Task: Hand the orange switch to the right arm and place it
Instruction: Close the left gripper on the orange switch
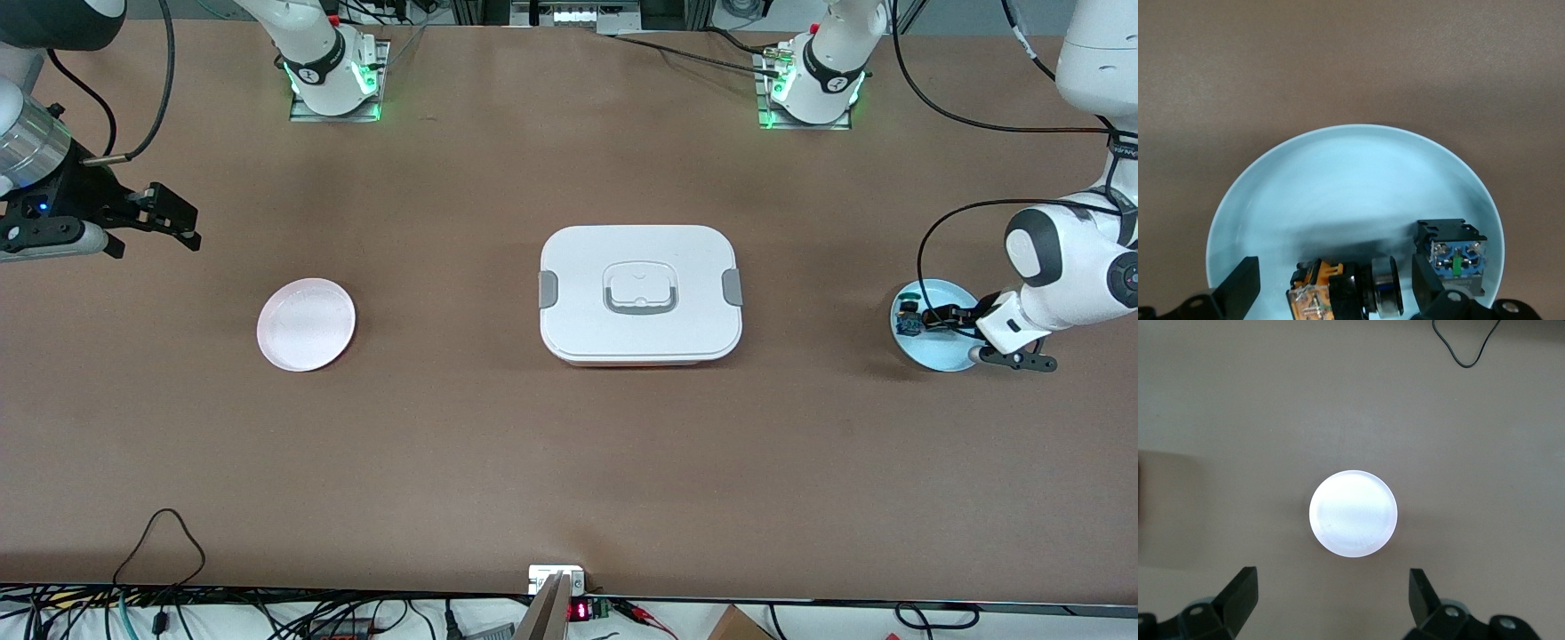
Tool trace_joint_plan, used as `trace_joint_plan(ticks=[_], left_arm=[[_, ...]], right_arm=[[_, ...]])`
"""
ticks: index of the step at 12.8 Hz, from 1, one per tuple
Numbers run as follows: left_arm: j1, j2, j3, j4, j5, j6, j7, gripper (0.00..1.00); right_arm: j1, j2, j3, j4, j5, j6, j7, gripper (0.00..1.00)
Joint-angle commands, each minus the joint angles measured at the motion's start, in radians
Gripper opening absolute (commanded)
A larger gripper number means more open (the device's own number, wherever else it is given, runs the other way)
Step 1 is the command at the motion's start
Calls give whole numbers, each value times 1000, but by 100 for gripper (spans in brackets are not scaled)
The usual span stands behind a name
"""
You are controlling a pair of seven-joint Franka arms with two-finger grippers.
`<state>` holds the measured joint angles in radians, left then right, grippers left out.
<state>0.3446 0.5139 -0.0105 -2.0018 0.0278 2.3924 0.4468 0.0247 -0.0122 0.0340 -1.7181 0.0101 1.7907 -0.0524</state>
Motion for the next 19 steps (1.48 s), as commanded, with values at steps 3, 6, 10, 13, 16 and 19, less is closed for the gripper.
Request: trace_joint_plan(ticks=[3,6,10,13,16,19], left_arm=[[11,25,-9,14,9,8,21,100],[20,26,-8,11,11,8,24,100],[37,26,-8,11,11,7,75,100],[39,28,-8,9,11,5,78,100],[37,29,-8,9,11,4,79,100],[42,32,-9,6,9,5,79,100]], right_arm=[[-6,-5,1,6,13,-13,-6,100],[-5,-5,1,6,13,-10,-4,100],[-5,-5,1,6,13,-11,-4,100],[-5,-5,1,6,13,-13,-4,100],[-6,-6,1,6,13,-14,-4,100],[-5,-6,1,6,13,-14,-4,100]])
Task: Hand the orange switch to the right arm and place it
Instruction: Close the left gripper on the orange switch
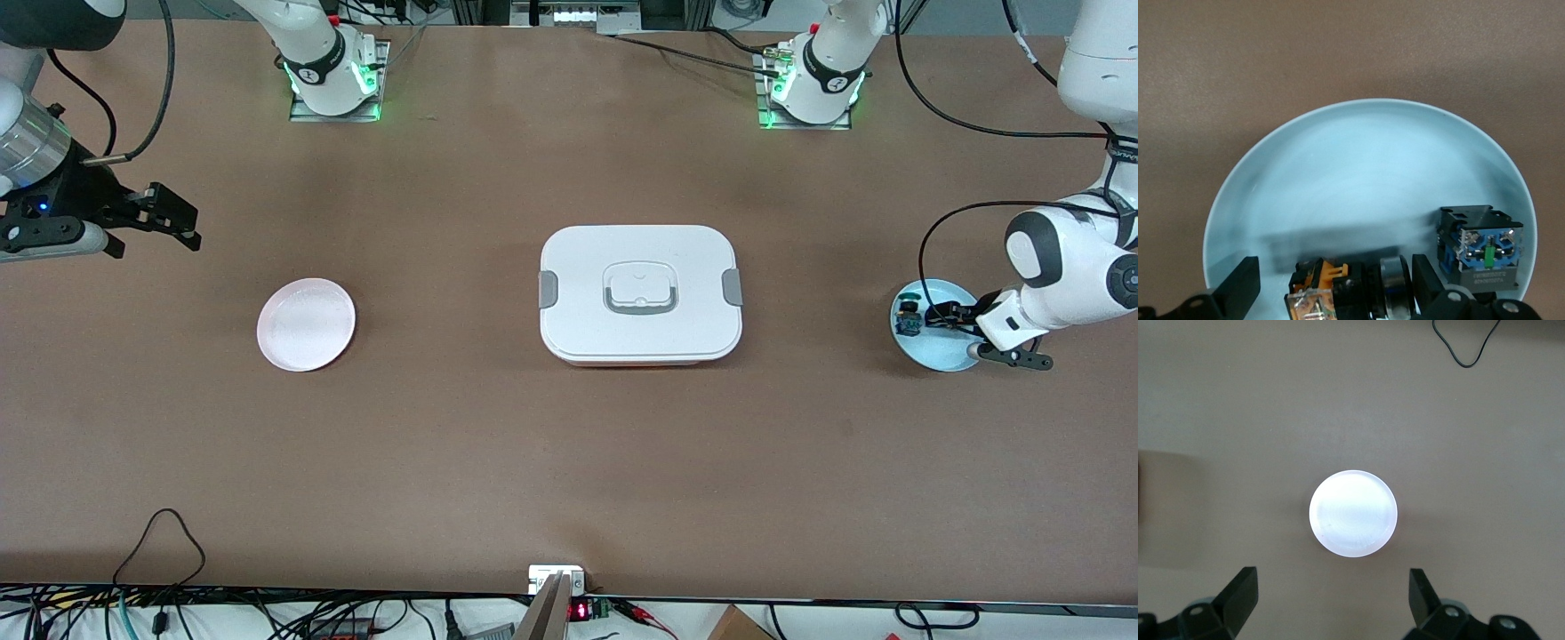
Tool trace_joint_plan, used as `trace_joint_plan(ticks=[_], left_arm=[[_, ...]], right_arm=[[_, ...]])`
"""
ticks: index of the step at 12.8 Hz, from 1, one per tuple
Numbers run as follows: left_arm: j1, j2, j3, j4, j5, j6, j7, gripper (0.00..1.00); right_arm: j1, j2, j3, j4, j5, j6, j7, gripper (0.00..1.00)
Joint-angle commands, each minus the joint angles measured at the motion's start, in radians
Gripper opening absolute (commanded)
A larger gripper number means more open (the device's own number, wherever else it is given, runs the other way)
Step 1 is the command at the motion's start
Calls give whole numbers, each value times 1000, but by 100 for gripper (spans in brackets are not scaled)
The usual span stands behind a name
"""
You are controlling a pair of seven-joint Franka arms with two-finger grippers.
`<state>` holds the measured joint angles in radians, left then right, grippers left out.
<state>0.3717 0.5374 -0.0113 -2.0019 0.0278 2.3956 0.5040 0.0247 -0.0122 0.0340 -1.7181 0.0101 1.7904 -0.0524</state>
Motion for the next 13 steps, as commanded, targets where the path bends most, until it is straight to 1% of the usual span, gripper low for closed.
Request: trace_joint_plan(ticks=[1,6,7,8,9,10,11,12,13], left_arm=[[16,9,-9,6,9,0,22,100],[16,7,-9,-1,9,-4,22,100],[16,6,-9,-5,9,-7,22,88],[16,1,-9,-14,6,-7,21,67],[16,-2,-9,-15,1,-9,14,42],[16,-5,-10,-15,1,-9,11,20],[18,-10,-10,-14,1,-10,10,5],[18,-17,-10,-14,1,-15,10,0],[16,-28,-13,-9,1,-32,10,0]], right_arm=[[-5,-6,1,6,13,-14,-4,100],[-5,-6,1,6,13,-12,-3,100],[-5,-5,1,6,13,-14,-3,100],[-5,-5,1,6,13,-17,5,100],[-5,-5,1,6,13,-20,6,100],[-5,0,1,9,2,-16,3,100],[-6,8,1,17,4,-9,2,100],[-8,14,1,26,1,-8,-6,100],[-9,15,1,31,2,-8,-4,100]])
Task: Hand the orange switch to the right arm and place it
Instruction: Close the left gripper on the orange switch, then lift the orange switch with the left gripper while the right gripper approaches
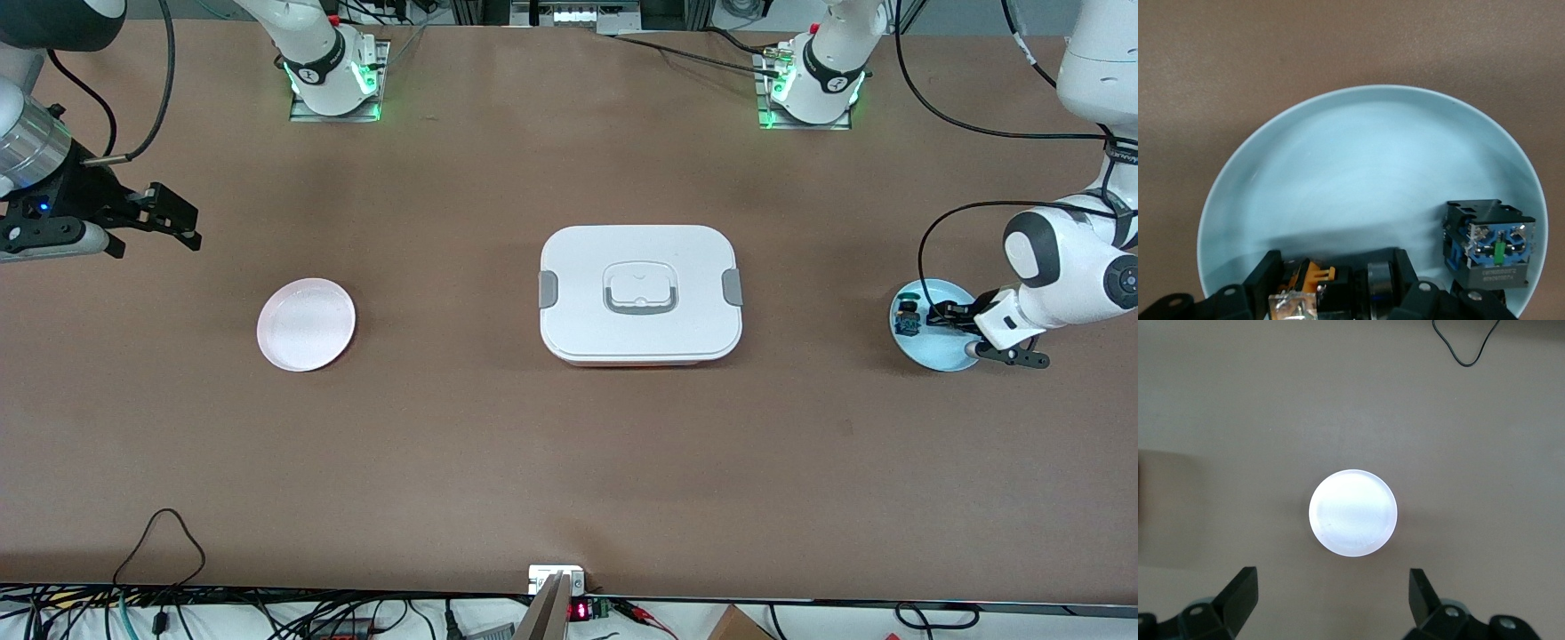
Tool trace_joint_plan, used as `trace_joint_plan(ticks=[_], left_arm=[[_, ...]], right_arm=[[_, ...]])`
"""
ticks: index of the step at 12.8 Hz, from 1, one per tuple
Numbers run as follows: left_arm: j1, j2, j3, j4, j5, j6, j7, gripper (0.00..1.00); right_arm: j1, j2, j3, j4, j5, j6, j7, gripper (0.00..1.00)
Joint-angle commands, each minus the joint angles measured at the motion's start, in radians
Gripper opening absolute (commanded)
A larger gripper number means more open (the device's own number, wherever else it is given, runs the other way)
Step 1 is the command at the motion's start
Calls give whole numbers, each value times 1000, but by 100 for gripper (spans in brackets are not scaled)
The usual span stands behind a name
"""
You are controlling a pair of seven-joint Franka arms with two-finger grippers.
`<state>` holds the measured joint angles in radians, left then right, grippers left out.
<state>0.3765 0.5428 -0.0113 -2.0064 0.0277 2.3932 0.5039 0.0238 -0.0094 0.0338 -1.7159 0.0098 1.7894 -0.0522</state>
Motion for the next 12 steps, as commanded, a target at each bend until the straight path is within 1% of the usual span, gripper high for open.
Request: trace_joint_plan(ticks=[1,2,4,5,7,8,9,11,12], left_arm=[[13,-46,-33,0,1,-34,8,0],[13,-56,-36,4,1,-34,10,0],[9,-118,-41,4,1,-49,8,0],[9,-150,-59,9,0,-52,7,0],[9,-188,-75,43,-17,-74,8,0],[9,-207,-84,63,-34,-113,10,0],[9,-228,-102,92,-55,-156,19,0],[9,-257,-156,129,-78,-181,57,0],[7,-267,-173,141,-128,-184,83,0]], right_arm=[[-8,11,0,29,1,-7,-1,100],[-11,12,-3,29,4,-5,-3,100],[-15,26,-6,32,12,4,-5,100],[-15,31,-6,30,12,10,-5,100],[-15,32,-6,30,10,7,-5,100],[-15,37,-6,30,9,8,-6,100],[-10,66,-6,30,1,-1,-5,100],[-8,65,-3,32,10,-21,-5,100],[-5,69,-3,30,12,-30,-8,100]])
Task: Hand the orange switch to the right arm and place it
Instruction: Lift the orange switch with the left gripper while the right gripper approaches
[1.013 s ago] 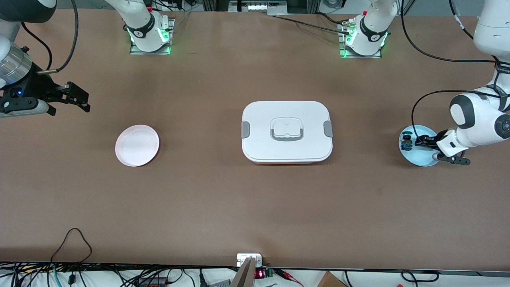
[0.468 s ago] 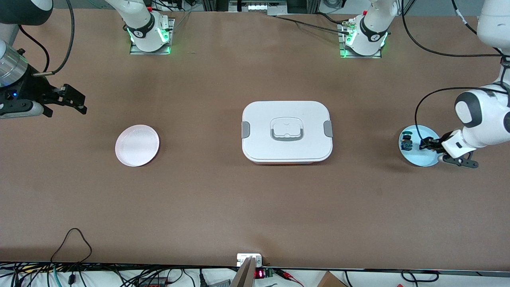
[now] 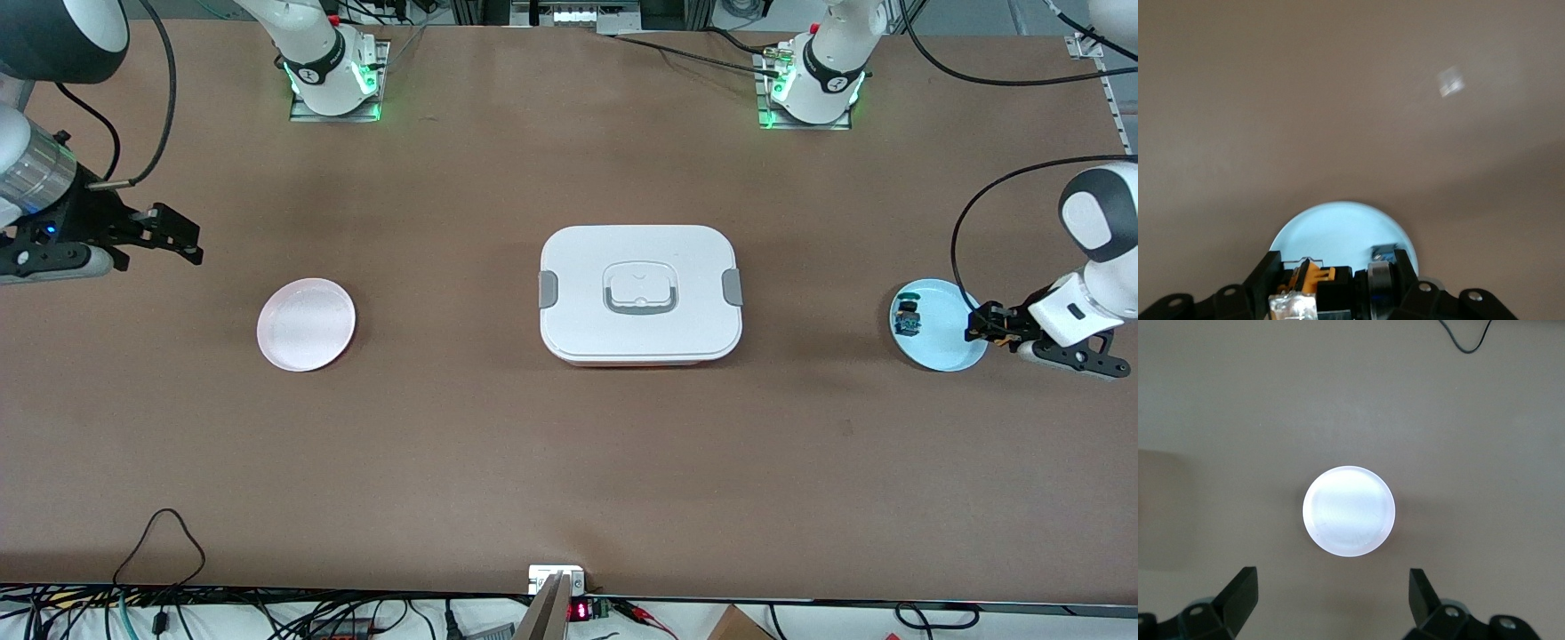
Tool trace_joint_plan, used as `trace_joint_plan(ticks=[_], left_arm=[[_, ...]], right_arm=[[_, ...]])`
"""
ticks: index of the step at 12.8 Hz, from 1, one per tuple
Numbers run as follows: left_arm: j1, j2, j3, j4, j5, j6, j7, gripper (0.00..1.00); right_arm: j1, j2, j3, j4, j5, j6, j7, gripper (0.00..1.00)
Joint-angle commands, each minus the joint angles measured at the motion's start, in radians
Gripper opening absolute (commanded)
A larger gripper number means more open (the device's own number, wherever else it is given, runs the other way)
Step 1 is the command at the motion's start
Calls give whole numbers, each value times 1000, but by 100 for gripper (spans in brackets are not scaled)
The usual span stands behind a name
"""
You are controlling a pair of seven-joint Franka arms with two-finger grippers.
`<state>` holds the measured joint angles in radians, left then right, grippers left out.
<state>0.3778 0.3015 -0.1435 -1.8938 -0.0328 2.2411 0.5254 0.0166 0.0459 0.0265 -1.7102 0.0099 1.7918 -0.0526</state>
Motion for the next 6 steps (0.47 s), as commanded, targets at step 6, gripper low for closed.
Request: trace_joint_plan(ticks=[6], left_arm=[[-37,-91,-117,53,-422,-61,234,0]], right_arm=[[-6,12,4,-73,157,-47,-61,100]])
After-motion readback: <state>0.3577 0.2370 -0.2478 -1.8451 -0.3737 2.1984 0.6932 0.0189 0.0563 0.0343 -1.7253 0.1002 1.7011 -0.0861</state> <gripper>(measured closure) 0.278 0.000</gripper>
